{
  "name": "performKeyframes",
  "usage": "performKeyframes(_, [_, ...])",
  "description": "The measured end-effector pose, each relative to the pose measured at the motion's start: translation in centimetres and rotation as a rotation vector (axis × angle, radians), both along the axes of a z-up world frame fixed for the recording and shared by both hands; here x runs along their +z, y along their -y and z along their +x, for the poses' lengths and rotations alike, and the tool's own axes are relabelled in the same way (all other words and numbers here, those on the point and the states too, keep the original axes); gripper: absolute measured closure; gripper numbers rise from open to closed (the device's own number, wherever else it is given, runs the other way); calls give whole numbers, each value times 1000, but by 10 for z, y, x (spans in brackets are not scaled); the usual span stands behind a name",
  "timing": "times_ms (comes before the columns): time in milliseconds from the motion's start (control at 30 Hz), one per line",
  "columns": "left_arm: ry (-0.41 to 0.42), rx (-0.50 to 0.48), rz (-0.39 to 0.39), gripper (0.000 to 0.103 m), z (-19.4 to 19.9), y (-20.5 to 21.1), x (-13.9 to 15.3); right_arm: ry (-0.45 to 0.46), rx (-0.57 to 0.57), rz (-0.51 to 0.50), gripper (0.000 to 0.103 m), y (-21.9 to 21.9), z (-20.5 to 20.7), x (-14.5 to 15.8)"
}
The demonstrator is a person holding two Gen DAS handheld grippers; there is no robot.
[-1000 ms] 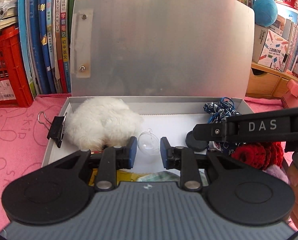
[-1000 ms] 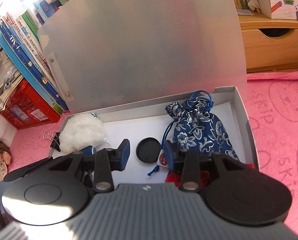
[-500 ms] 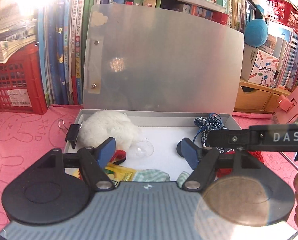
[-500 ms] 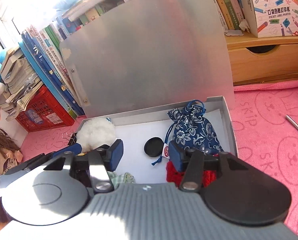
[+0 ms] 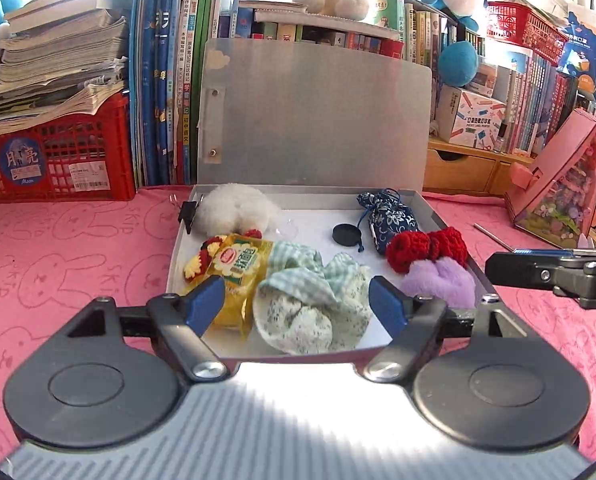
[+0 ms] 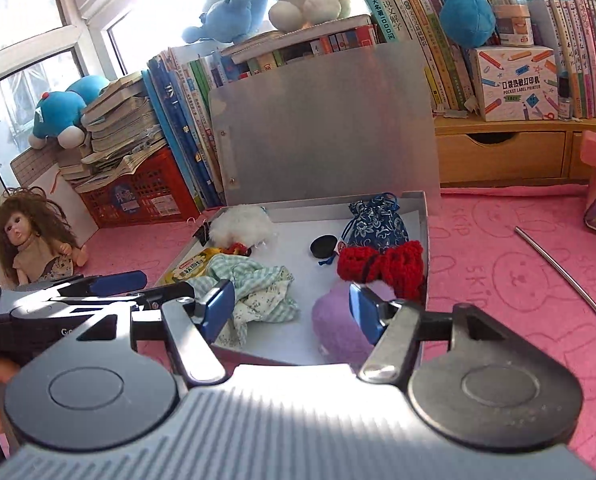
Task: Organize objects
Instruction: 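Move the left tool to a black lid while the right tool approaches another black lid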
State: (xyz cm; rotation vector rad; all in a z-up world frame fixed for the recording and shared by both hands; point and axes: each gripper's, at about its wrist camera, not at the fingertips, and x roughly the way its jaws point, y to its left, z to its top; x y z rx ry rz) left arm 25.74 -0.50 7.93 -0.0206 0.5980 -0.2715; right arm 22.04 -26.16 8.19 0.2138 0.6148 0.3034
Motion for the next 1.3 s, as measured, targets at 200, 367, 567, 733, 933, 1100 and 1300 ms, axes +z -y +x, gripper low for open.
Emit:
performKeyframes(200, [53,-33,14,20,-59,-8,3,58,29,-21,24,-1,-53,8])
performKeyframes(367, [96,-58,6,19,-104,-14,3,114,48,-83,20,-3,-91,9])
performKeyframes(567, [152,-20,30,17,-148,-28,-8,191,13,-102,17,1,-133,-2])
performKeyframes(733, [177,48,29,17,-175,-42,-23,204,-21,-146,16,2,-156,-21])
performKeyframes(933, [184,130,63,17,-195,-61,-44,153,-72,-159,16,7,-166,-50])
performKeyframes(1100, [135,189,86,17,-195,-76,-62,112,-150,-199,16,11,-166,-68])
performKeyframes(1300, [108,239,97,17,-189,-85,-73,83,-196,-241,16,11,-167,-81])
